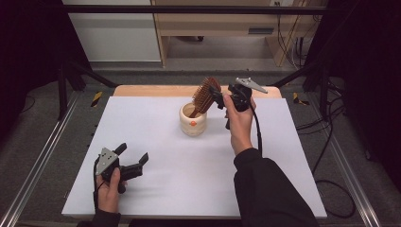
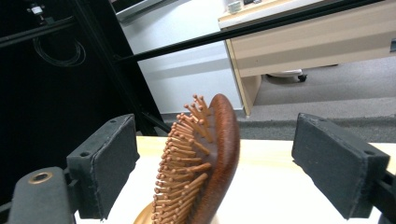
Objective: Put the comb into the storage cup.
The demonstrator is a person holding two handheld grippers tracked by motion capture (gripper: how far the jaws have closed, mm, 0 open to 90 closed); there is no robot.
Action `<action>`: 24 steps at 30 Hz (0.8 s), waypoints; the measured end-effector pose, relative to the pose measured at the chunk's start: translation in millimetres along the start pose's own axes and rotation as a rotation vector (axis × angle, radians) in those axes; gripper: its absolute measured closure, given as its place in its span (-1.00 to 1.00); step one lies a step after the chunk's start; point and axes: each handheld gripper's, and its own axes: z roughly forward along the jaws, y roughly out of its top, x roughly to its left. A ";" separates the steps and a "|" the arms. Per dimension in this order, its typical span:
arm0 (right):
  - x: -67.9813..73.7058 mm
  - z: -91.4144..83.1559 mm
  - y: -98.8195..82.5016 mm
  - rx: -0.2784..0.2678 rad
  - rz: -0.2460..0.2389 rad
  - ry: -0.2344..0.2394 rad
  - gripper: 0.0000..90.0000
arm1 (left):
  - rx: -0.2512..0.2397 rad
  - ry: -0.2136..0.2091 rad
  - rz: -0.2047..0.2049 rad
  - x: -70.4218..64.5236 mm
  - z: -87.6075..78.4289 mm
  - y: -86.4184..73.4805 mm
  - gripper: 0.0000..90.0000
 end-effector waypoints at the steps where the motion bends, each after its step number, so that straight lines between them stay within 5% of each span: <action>1: -1.6 -1.5 1.1 -0.001 -0.006 0.001 -0.69 | 0.001 0.000 0.000 0.0 0.1 -0.2 -0.94; 14: -16.3 -13.6 8.3 0.041 -0.027 0.035 -0.66 | 0.010 0.009 -0.013 2.5 1.5 -2.6 -0.94; 24: -19.6 -21.4 10.9 0.052 -0.101 -0.058 -0.75 | 0.010 0.017 -0.021 3.3 -0.3 -3.7 -0.94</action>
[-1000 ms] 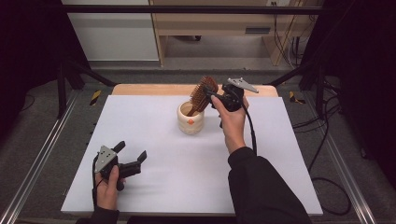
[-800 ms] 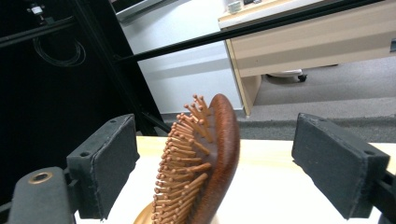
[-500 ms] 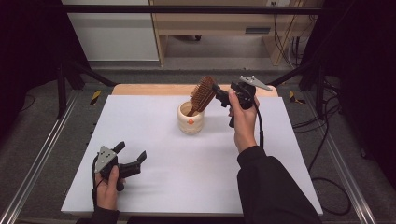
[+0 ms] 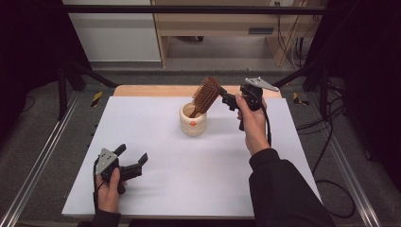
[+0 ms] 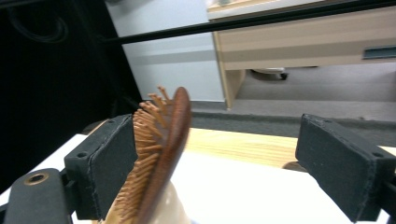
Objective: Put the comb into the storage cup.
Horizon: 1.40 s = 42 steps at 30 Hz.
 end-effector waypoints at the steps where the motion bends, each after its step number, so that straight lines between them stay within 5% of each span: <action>1: -0.6 -0.5 0.0 -0.001 -0.002 -0.005 -0.77 | 0.000 0.001 0.000 0.1 0.0 0.0 -0.94; 9: -6.9 -5.7 -1.7 -0.018 -0.047 -0.051 -0.78 | -0.004 0.006 0.001 1.1 -0.6 0.6 -0.94; 20: -7.8 -23.6 4.2 -0.078 -0.071 -0.018 -0.85 | -0.015 0.018 0.020 1.8 -3.3 3.8 -0.94; 42: -33.2 -54.6 6.6 -0.116 -0.042 -0.021 -0.87 | -0.042 0.067 0.036 13.9 -23.0 12.2 -0.95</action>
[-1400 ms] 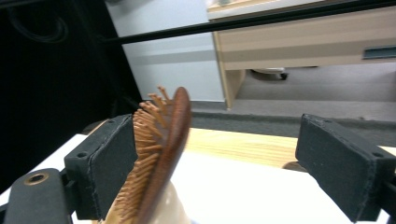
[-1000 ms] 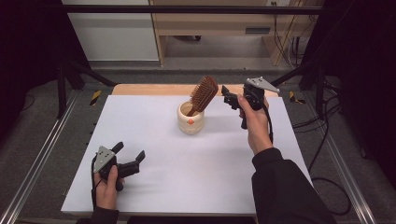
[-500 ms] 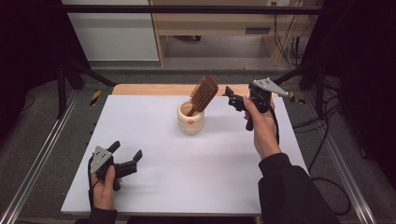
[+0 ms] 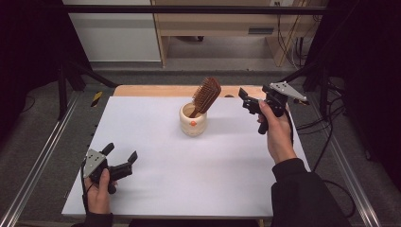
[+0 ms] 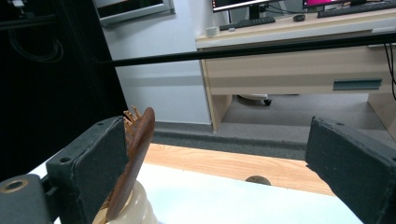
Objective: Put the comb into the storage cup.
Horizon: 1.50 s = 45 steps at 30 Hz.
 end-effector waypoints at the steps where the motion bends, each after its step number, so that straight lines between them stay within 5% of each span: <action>1: -1.2 -1.6 0.2 -0.002 0.000 0.000 -0.87 | 0.004 0.002 0.007 0.4 -0.5 -0.1 -0.95; 17: -13.6 -21.2 0.1 -0.004 0.000 -0.013 -0.88 | 0.026 0.024 -0.004 14.3 -13.3 -4.9 -0.95; 31: -18.0 -36.1 -4.2 -0.020 -0.089 -0.006 -0.90 | 0.014 0.044 -0.014 19.2 -18.5 -4.3 -0.95; 45: -29.5 -53.7 -6.6 -0.043 -0.099 -0.034 -0.88 | 0.015 0.057 -0.025 21.8 -23.0 -5.0 -0.95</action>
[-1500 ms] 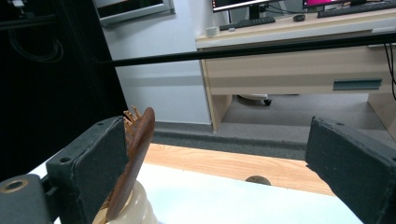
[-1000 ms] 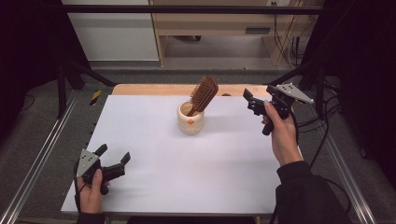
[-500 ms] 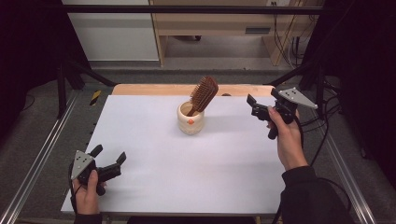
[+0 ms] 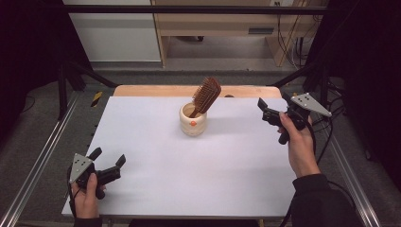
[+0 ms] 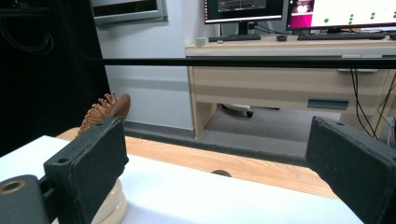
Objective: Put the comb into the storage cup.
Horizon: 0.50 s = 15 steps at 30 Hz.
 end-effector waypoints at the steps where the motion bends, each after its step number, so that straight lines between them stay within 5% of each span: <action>1: -0.3 -1.0 0.2 -0.003 0.000 0.003 -0.88 | 0.000 0.000 -0.002 0.1 0.2 -0.2 -0.95; 15: 7.7 -15.9 -6.5 0.002 -0.016 0.024 -0.92 | 0.006 -0.007 0.005 -1.9 1.9 -1.0 -0.95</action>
